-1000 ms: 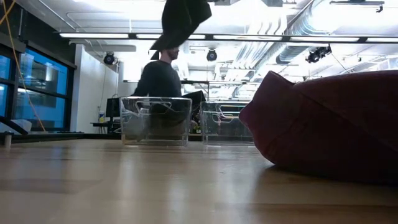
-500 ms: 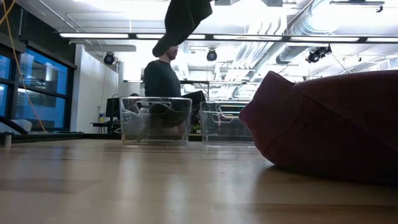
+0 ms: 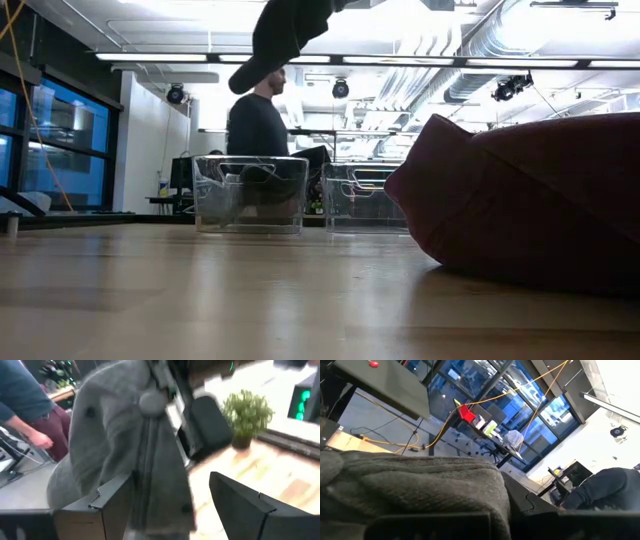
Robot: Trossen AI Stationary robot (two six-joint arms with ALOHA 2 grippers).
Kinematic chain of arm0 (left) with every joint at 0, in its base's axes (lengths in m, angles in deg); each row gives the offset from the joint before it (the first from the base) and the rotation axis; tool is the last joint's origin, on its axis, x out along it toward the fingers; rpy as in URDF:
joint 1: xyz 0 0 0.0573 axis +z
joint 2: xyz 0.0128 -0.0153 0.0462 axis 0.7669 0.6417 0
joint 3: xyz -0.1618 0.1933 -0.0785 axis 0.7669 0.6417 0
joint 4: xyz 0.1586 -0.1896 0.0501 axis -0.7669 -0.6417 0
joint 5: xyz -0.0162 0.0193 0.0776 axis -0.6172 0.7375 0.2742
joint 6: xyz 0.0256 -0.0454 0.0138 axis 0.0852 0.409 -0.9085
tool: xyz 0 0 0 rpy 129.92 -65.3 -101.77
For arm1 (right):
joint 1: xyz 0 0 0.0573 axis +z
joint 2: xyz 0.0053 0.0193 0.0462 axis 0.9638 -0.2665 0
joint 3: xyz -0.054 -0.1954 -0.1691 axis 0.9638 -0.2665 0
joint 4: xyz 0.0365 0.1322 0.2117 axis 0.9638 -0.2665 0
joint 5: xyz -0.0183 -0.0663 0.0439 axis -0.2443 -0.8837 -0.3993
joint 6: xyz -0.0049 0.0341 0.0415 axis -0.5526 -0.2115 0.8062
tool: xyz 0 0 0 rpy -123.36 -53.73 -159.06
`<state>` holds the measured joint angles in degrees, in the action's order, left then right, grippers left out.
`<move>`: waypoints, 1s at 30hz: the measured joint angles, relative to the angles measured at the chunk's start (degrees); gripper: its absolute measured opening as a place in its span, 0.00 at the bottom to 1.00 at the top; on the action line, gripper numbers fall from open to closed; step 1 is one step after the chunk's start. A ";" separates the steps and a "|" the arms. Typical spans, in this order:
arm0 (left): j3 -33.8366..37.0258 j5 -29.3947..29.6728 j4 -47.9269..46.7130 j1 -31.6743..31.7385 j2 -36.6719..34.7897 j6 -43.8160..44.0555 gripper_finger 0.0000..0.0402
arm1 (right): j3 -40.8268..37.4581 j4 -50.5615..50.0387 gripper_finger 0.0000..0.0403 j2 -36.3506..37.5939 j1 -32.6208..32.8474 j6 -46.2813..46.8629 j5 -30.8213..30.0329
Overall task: Pick & Place hat
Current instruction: Put the black cap into the left transparent bin
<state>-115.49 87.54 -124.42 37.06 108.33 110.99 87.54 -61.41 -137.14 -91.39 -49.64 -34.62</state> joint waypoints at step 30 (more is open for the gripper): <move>0.26 21.65 5.35 2.51 6.94 -1.28 0.62 | 0.00 -3.42 0.00 0.28 2.25 3.06 2.69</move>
<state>-115.23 109.19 -119.07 39.57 115.28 109.71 87.54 -64.83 -136.86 -89.14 -46.58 -31.93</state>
